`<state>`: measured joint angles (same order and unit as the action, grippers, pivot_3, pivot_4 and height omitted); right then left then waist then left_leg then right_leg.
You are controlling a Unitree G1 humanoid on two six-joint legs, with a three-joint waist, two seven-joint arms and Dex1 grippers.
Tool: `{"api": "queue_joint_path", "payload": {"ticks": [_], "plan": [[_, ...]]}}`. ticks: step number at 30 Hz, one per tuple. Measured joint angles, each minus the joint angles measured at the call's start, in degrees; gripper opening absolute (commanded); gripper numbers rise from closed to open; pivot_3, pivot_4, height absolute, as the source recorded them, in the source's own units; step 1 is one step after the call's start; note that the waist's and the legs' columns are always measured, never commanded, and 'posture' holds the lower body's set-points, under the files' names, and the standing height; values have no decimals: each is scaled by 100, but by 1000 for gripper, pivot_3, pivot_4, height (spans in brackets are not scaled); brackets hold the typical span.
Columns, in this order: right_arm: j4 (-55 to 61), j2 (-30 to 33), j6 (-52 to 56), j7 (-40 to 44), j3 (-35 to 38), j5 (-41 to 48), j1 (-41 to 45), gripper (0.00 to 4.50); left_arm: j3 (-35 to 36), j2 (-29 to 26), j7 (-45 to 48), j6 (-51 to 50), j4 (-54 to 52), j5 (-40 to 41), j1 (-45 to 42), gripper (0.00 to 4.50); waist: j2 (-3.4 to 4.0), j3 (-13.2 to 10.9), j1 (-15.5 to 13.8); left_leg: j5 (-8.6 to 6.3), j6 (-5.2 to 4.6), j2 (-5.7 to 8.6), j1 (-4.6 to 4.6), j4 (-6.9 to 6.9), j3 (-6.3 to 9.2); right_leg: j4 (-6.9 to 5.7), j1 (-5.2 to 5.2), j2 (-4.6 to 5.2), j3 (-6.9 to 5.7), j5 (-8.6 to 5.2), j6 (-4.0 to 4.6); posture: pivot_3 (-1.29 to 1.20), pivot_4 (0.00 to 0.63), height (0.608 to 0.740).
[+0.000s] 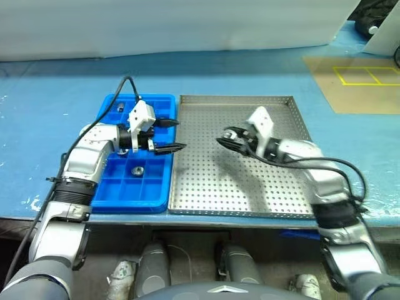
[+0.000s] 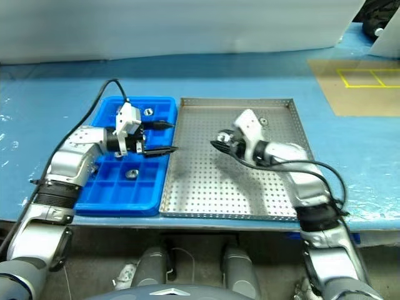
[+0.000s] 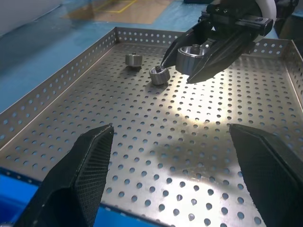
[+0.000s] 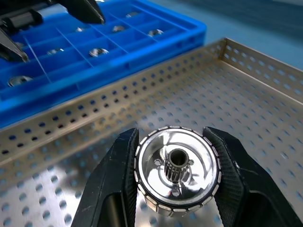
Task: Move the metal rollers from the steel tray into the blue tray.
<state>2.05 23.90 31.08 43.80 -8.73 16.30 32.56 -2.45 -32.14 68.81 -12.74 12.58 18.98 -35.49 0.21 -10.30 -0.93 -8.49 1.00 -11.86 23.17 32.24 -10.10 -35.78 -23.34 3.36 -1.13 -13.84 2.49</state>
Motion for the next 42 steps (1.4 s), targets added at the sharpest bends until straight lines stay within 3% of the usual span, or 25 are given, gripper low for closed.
{"api": "queue_joint_path", "payload": {"ticks": [8, 13, 26, 33, 34, 39, 42], "plan": [[-1952, -1207, -1064, 54, -580, -585, 1067, 1674, 729, -763, -425, -245, -425, 60, 744, 4133, -3, -2, -213, 8, 16, 0, 31, -15, 0, 5, -16, 0, -32, -9, 15, 77, 150, 740], [-2725, -1606, -1485, 114, -686, -788, 1176, 1674, 1159, -1097, -616, -338, -632, 137, 1043, 4133, -3, -2, -384, 9, 18, -2, 40, -14, 5, 3, -22, 10, -36, -9, 15, 113, 150, 740], [-2825, -2092, -1511, 345, -847, -932, 1231, 1674, 1209, -1089, -973, -653, -1265, 342, 1441, 4133, -5, -2, -470, 32, 57, -3, 30, -13, 12, -14, -22, 1, -34, -10, 15, 118, 150, 740], [-3492, -2357, -1693, -17, -764, -1074, 1482, 1674, 1176, -1024, -1041, -673, -1366, 370, 1462, 4133, -6, -1, -461, 32, 57, -3, 32, -16, 12, -12, -24, -1, -34, -10, 16, 107, 150, 740], [-3546, -2396, -1739, -43, -703, -1063, 1485, 2402, 1169, -1016, -1049, -674, -1369, 370, 1463, 4133, -7, -1, -460, 32, 57, -2, 31, -16, 12, -12, -25, 0, -34, -10, 16, 105, 150, 740], [-3601, -2469, -1723, -150, -552, -1053, 1486, 3974, 1085, -966, -1053, -674, -1381, 371, 1462, 4133, -7, -1, -462, 34, 60, -2, 25, -14, 12, -17, -19, 0, -34, -9, 15, 86, 150, 740], [-3570, -2453, -1637, -256, -458, -1040, 1489, 3974, 1045, -923, -1046, -674, -1375, 372, 1437, 4133, -7, -1, -470, 35, 62, -3, 9, -14, 13, -18, -1, 1, -34, -10, 16, 62, 150, 740]]}}
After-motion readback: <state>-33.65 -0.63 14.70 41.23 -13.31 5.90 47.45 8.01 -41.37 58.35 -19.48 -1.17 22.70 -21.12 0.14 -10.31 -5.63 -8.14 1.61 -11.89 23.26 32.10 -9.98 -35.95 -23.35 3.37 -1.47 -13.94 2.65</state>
